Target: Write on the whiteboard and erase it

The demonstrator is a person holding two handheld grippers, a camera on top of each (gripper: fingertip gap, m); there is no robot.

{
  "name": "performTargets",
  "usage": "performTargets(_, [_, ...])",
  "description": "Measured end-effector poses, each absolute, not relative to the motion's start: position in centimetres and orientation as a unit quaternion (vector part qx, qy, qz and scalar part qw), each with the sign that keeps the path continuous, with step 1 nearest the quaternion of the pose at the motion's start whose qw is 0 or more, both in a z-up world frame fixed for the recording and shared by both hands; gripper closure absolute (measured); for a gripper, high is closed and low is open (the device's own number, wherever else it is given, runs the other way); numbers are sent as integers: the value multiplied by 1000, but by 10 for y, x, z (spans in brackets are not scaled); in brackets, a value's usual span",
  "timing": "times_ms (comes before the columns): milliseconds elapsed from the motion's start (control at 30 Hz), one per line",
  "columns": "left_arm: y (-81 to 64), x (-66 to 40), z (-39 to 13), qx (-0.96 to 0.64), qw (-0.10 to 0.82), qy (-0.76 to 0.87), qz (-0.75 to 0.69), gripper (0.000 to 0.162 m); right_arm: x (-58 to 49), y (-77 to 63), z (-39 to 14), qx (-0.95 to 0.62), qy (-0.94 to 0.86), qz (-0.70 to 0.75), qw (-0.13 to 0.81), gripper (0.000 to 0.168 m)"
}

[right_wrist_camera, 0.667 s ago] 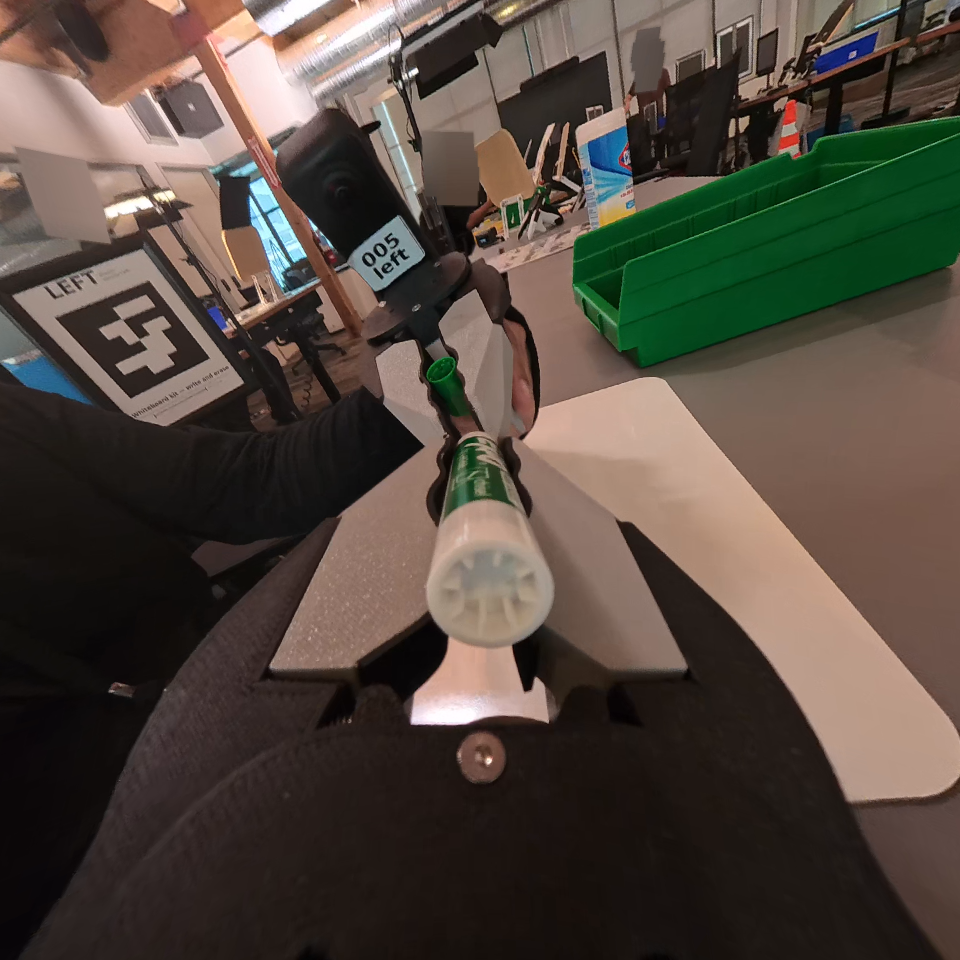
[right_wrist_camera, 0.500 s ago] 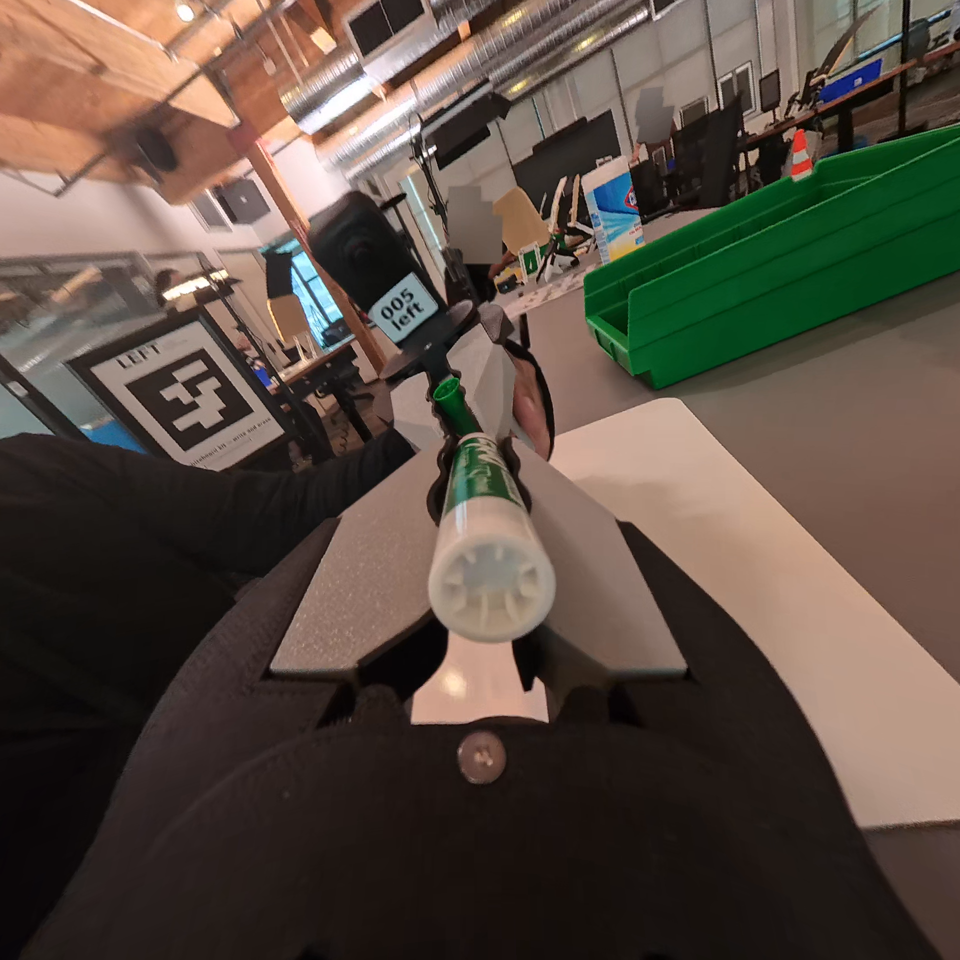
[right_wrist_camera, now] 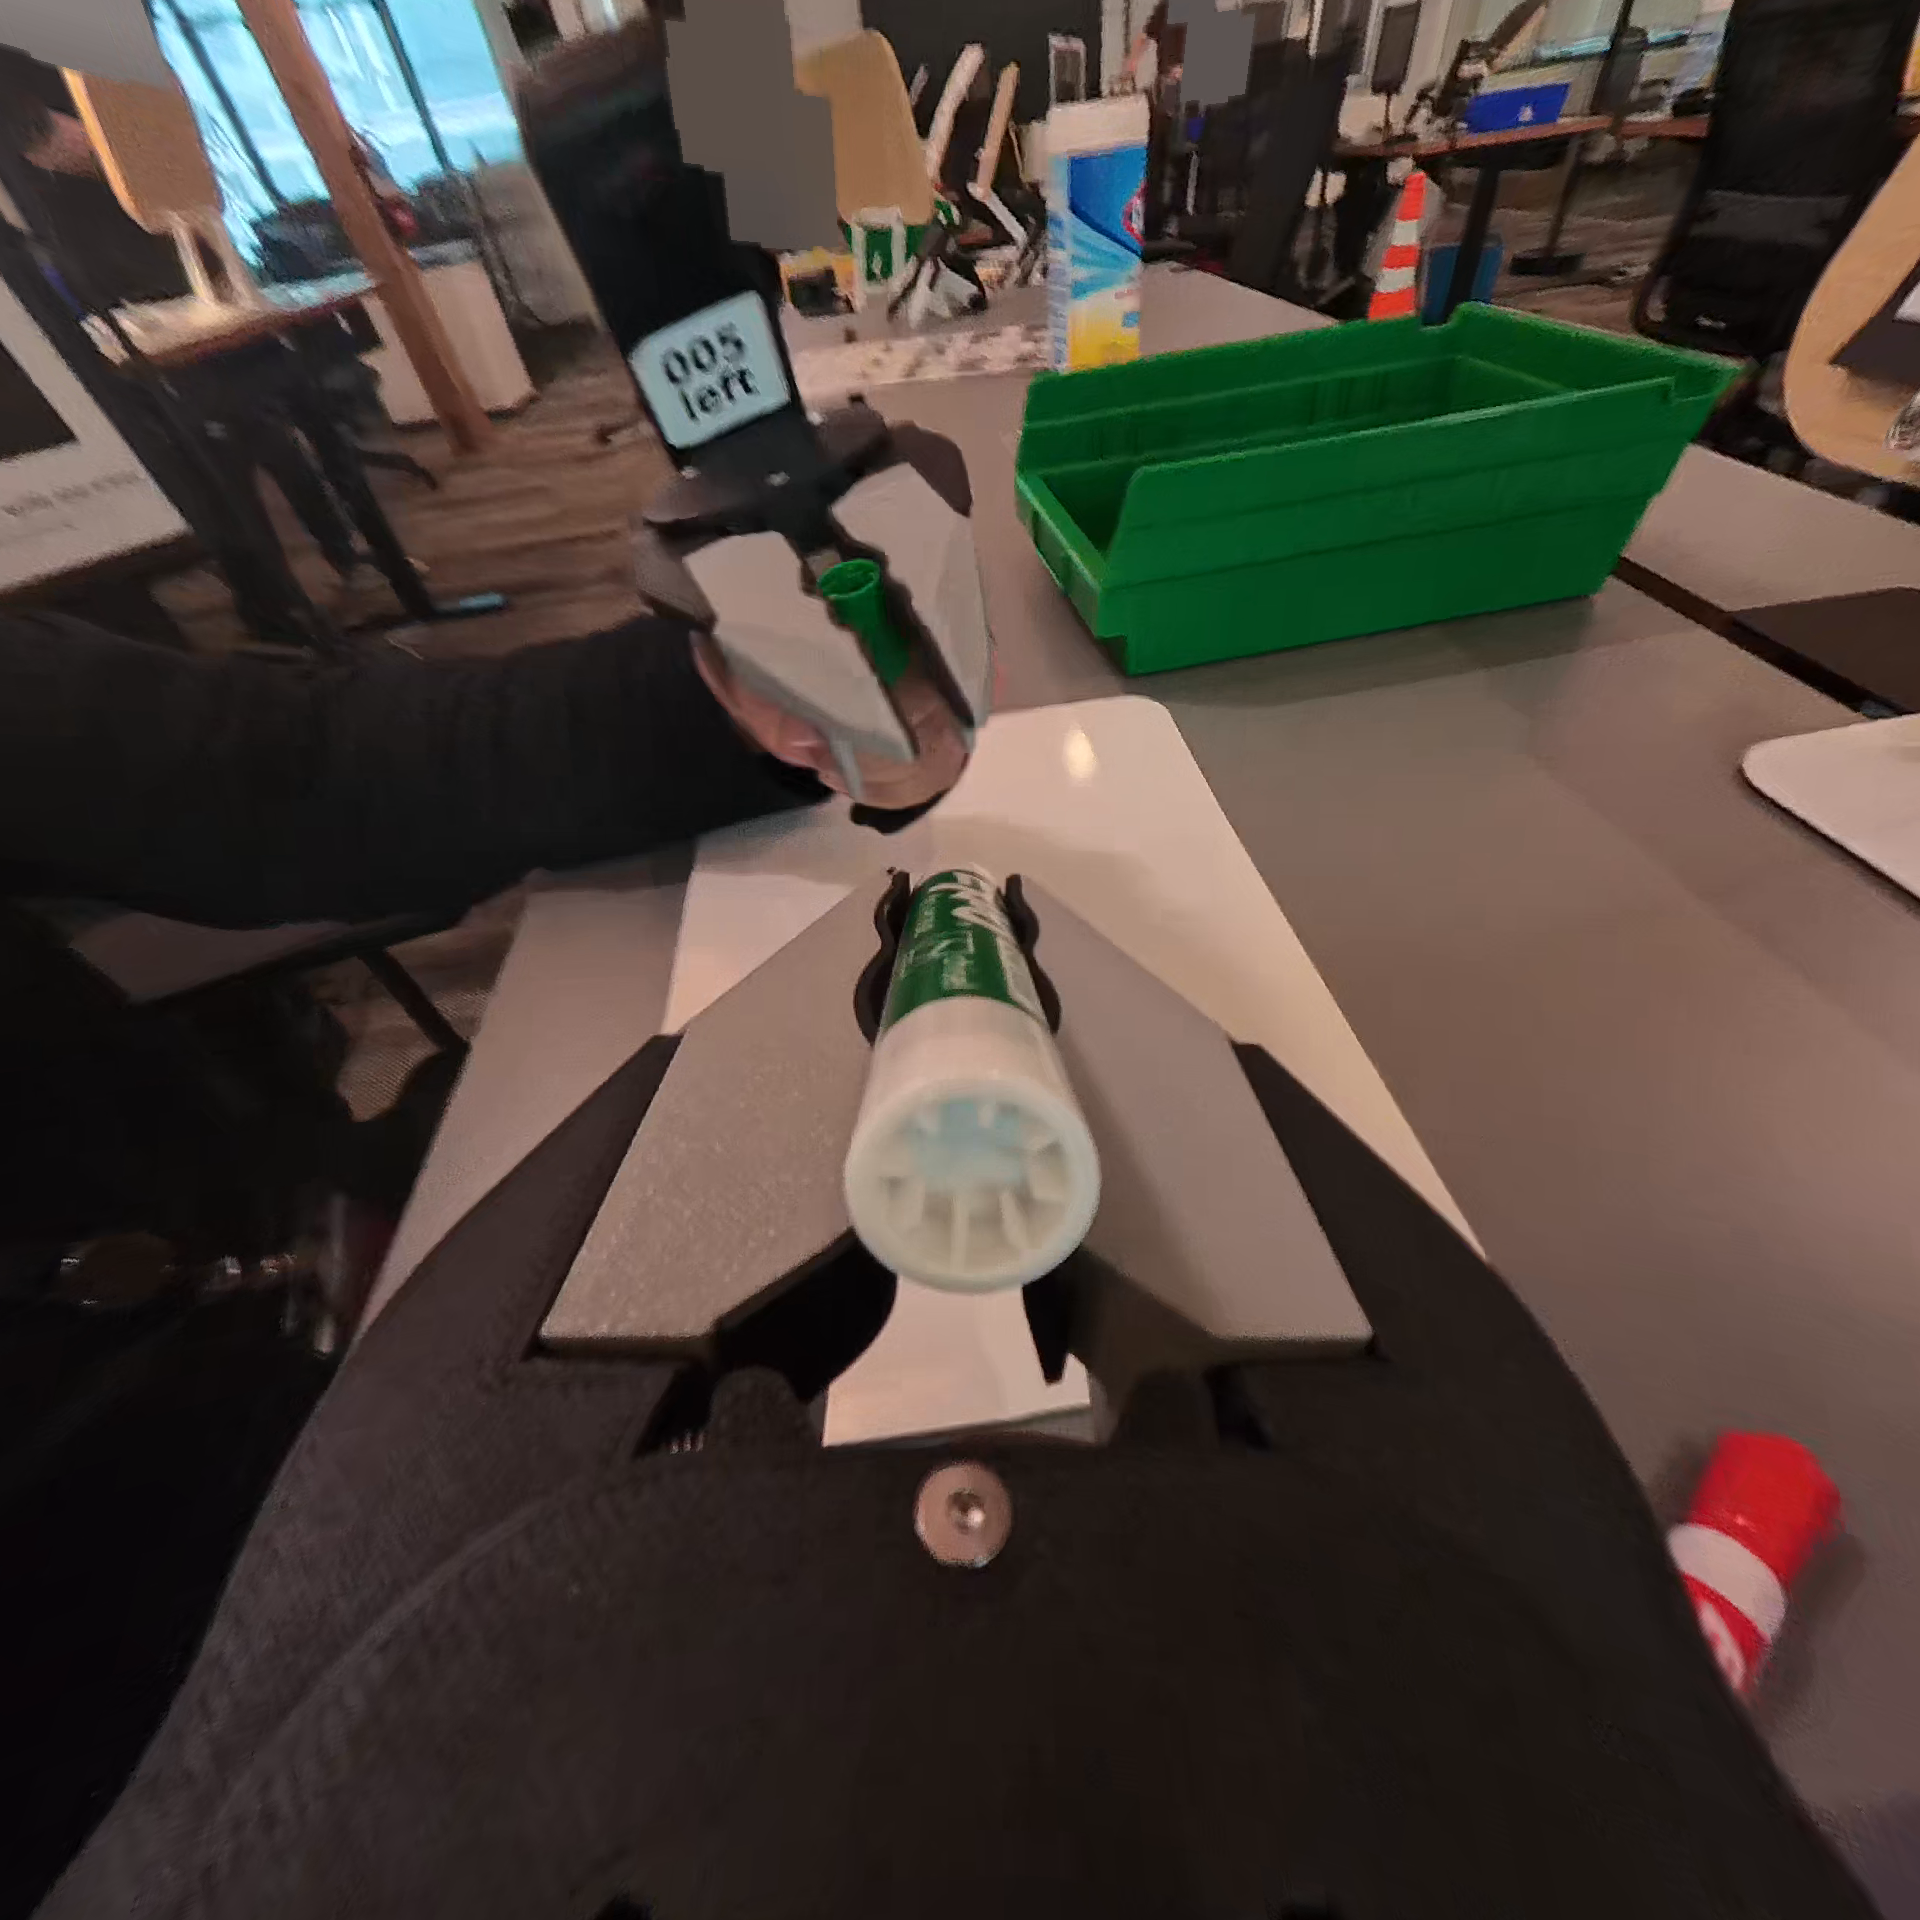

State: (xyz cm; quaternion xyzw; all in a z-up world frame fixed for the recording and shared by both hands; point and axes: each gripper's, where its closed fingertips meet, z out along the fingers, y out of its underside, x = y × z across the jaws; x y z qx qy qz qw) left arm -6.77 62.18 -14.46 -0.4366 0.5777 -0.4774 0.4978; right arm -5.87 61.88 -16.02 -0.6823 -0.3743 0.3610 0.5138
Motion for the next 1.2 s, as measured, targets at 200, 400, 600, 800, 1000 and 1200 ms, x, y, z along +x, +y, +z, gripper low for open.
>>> performTargets(200, [626, -75, -137, -432, 506, 565, -488, 154, -50, 616, -139, -660, -355, 380, 542, 153])
performTargets(400, [653, -83, -125, -466, 534, 516, -481, 154, -50, 626, -155, -681, -362, 324, 548, 153])
performTargets(600, [672, -88, -128, -501, 536, 493, -467, 154, -57, 630, -161, -679, -376, 275, 567, 153])
performTargets(800, [672, -81, -149, -519, 522, 530, -422, 154, -55, 645, -170, -696, -361, 213, 583, 152])
performTargets(1000, [674, -82, -149, -524, 519, 525, -425, 154, -60, 649, -183, -718, -357, 197, 564, 152])
performTargets(1200, [679, -85, -149, -533, 521, 518, -418, 154, -65, 655, -189, -738, -327, 212, 551, 152])
